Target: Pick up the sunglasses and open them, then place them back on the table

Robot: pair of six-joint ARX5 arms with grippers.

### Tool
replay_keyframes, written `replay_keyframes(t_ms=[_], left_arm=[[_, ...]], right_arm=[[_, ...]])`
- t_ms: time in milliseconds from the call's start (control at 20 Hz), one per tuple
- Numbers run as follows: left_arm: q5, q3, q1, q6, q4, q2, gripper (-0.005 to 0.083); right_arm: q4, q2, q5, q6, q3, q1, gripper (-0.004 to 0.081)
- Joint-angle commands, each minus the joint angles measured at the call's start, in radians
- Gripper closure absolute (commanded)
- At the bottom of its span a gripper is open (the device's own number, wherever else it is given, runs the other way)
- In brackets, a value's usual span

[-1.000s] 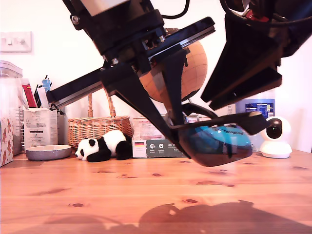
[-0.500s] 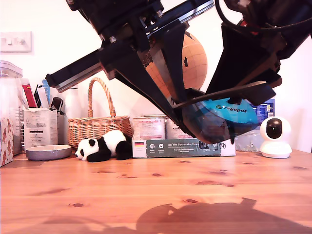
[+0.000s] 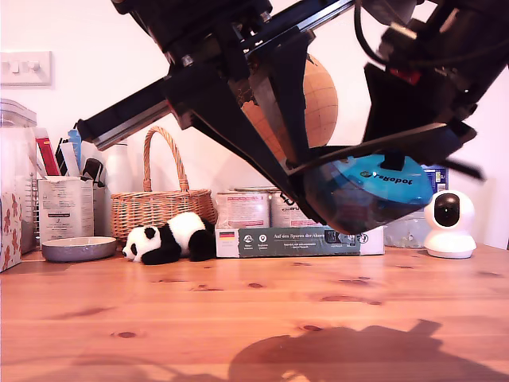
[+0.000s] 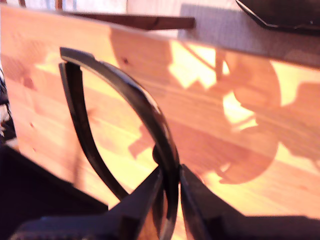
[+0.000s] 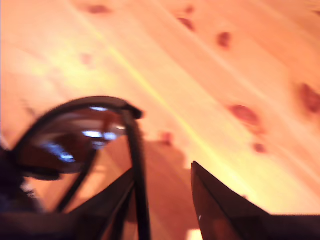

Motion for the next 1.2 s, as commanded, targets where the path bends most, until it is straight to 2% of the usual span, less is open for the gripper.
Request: replay_keyframes(t_ms=[0, 300, 550, 1150], left_arm=[[0.011, 0.003, -0.009, 0.008, -0.002, -0.023, 0.0793], [0.010, 0.003, -0.009, 0.008, -0.026, -0.023, 0.0793], [-0.001, 0.003, -0.006, 0.007, -0.039, -0.023, 0.0793], [-0.051, 0.003, 0.103, 0.008, -0.076, -0.019, 0.0793]], right_arm=[[0.000, 0.008, 0.040, -0.002, -0.010, -0.002, 0.0503], [-0.006, 0.008, 0.195, -0.036, -0.010, -0.003, 0.0503], [-0.018, 0.008, 0.293, -0.057, -0.010, -0.003, 0.0502], [-0.129, 0.007, 0.334, -0.054, -0.003, -0.004, 0.0502]])
